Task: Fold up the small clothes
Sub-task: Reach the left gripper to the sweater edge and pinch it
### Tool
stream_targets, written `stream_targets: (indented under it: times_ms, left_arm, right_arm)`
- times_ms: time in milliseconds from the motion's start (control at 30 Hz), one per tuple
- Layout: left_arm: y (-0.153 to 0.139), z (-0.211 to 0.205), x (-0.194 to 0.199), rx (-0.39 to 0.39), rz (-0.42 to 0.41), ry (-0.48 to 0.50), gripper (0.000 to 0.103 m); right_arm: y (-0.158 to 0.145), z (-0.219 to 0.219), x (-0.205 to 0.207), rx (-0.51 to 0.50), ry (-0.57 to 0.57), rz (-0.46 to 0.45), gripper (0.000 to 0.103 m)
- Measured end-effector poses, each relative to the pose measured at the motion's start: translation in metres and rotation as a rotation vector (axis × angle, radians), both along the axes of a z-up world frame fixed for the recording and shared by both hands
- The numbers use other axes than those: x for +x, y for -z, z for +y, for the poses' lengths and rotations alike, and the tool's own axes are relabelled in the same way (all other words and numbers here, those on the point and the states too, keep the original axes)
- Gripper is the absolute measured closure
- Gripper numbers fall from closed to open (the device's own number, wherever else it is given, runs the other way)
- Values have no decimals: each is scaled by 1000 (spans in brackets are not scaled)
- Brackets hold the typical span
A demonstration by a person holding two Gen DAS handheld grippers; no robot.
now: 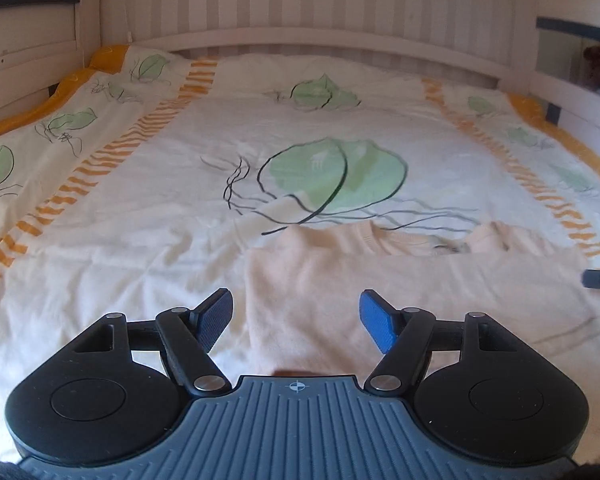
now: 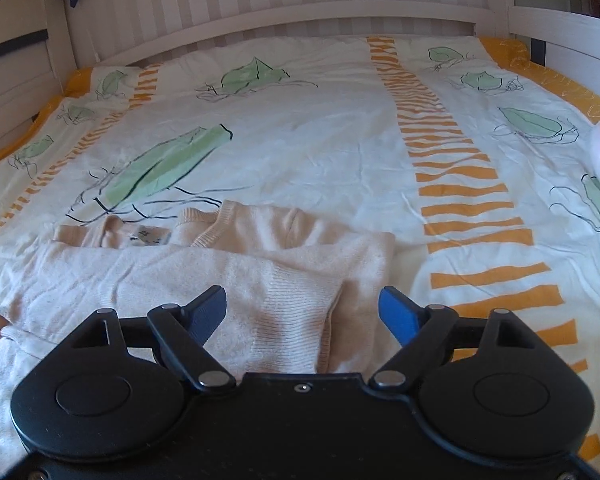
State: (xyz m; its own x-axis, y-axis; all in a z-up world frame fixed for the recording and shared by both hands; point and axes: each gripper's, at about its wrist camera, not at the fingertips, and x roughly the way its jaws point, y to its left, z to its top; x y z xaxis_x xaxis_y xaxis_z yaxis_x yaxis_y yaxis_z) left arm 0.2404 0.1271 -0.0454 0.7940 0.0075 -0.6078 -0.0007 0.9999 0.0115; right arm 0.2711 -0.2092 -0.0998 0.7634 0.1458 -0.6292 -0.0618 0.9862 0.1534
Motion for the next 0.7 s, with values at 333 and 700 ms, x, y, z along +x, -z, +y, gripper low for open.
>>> stream_targets:
  times_ms: [333,700]
  left_arm:
    - [52,34,27,-64,193,-124,20]
    - [31,57,83,-186,164,-54,26]
  right_arm:
    - [28,-18,-2,5,36,50,15]
    - [31,-20,-5,28,18,19,10]
